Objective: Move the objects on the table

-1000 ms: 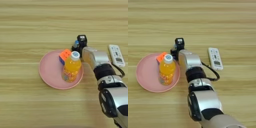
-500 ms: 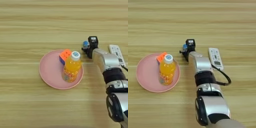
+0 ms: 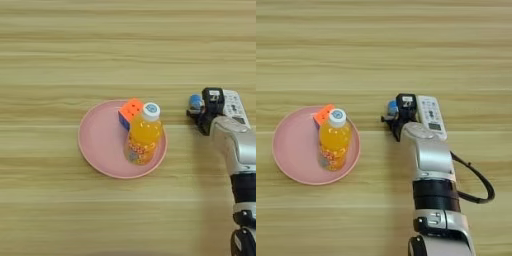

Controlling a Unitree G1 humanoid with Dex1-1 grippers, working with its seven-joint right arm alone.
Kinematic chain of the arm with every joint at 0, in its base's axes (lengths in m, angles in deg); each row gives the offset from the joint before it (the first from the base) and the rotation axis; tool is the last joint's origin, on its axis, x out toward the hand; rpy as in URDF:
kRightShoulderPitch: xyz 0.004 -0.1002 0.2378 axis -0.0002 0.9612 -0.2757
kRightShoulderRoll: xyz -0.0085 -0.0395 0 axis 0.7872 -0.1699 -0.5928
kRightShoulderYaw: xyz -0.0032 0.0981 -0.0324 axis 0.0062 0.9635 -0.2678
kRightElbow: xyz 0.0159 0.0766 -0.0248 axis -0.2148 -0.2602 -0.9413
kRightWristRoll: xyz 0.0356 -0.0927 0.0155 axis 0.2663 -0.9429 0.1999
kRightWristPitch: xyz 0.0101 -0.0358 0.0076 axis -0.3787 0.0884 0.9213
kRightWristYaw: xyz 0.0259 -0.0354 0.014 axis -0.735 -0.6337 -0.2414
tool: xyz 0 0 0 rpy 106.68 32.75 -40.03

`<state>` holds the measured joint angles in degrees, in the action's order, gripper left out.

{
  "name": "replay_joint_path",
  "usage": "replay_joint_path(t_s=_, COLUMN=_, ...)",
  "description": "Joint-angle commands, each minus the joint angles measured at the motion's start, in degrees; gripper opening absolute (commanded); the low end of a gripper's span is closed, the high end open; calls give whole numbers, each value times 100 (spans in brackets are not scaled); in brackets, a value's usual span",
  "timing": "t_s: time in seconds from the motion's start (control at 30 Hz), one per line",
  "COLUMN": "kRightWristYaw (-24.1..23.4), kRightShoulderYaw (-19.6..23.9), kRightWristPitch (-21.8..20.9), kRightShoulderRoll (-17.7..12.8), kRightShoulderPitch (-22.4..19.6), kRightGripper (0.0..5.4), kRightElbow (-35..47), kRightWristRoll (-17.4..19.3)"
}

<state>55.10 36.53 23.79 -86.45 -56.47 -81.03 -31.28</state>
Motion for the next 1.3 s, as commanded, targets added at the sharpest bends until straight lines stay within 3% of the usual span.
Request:
replay_joint_path(t_s=0.03, kRightWristYaw=-11, kRightShoulderYaw=119, kRightWristPitch=-56, kRightShoulderRoll=-189, kRightShoulderPitch=-5, kRightGripper=142, kRightElbow=392, kRightWristRoll=10)
replay_joint_path(t_s=0.17, kRightWristYaw=19, kRightShoulderYaw=143, kRightWristPitch=-92, kRightShoulderRoll=-180, kRightShoulderPitch=45, kRightGripper=142, kRightElbow=404, kRightWristRoll=33)
replay_joint_path(t_s=0.37, kRightWristYaw=237, kRightShoulderYaw=152, kRightWristPitch=-219, kRightShoulderRoll=-213, kRightShoulderPitch=70, kRightGripper=238, kRightElbow=383, kRightWristRoll=142)
replay_joint_path(t_s=0.6, kRightWristYaw=716, kRightShoulderYaw=462, kRightWristPitch=-1386, kRightShoulderRoll=-84, kRightShoulderPitch=108, kRightGripper=328, kRightElbow=1116, kRightWristRoll=713)
replay_joint_path(t_s=0.8, kRightWristYaw=1093, kRightShoulderYaw=769, kRightWristPitch=-2025, kRightShoulderRoll=89, kRightShoulderPitch=79, kRightGripper=419, kRightElbow=1985, kRightWristRoll=1499)
replay_joint_path(t_s=1.0, kRightWristYaw=1927, kRightShoulderYaw=612, kRightWristPitch=-2484, kRightShoulderRoll=-147, kRightShoulderPitch=299, kRightGripper=500, kRightElbow=2524, kRightWristRoll=1933)
replay_joint_path(t_s=1.13, kRightWristYaw=2906, kRightShoulderYaw=491, kRightWristPitch=-2501, kRightShoulderRoll=-395, kRightShoulderPitch=561, kRightGripper=537, kRightElbow=3182, kRightWristRoll=2656)
replay_joint_path(t_s=1.3, kRightWristYaw=4136, kRightShoulderYaw=281, kRightWristPitch=-2227, kRightShoulderRoll=-829, kRightShoulderPitch=1191, kRightGripper=537, kRightElbow=3893, kRightWristRoll=3650)
